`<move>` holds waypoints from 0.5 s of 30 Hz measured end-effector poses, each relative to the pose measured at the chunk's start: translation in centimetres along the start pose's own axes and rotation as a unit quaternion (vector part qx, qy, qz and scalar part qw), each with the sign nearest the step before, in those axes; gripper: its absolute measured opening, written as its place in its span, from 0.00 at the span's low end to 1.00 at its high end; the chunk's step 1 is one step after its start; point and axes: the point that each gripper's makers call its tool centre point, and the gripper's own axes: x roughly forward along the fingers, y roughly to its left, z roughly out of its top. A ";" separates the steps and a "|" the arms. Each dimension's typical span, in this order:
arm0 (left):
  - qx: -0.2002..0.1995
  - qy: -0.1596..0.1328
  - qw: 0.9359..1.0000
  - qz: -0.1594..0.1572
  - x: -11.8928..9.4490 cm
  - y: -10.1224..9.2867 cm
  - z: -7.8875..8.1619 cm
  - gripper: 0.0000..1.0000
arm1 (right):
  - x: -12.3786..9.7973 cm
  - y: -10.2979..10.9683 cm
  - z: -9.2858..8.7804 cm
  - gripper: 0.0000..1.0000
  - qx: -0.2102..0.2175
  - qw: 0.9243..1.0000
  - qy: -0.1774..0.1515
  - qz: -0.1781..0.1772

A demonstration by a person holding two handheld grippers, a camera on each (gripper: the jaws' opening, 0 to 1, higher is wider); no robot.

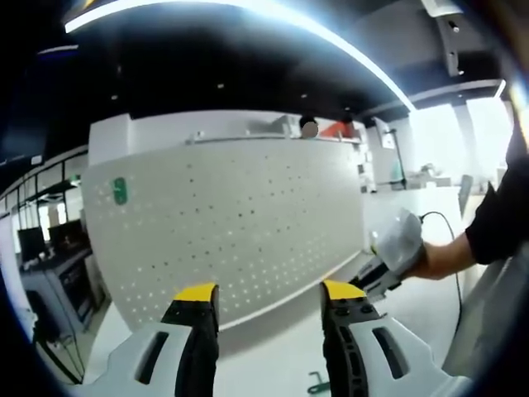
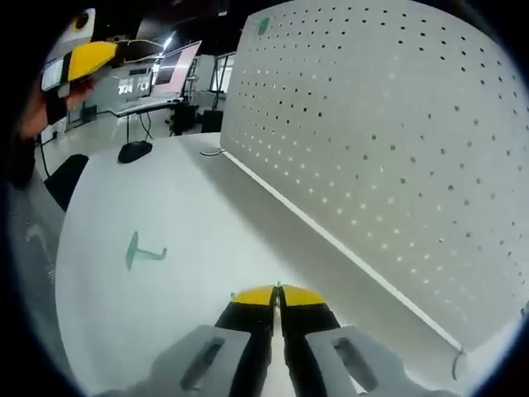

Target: Insert the hook assembly into the mounting plate slot until the hook locks in place.

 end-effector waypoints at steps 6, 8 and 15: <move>0.003 0.005 1.000 -0.007 0.2 -0.4 -0.3 0.49 | 0.2 0.1 -0.7 0.00 -0.001 1.000 0.007 0.003; 0.005 0.006 1.000 -0.009 0.2 -0.5 -0.3 0.49 | 0.1 0.1 -0.7 0.00 -0.001 1.000 0.006 0.002; 0.005 0.004 1.000 -0.010 0.2 -0.5 -0.2 0.49 | 0.1 0.2 -0.6 0.00 0.000 1.000 0.005 0.005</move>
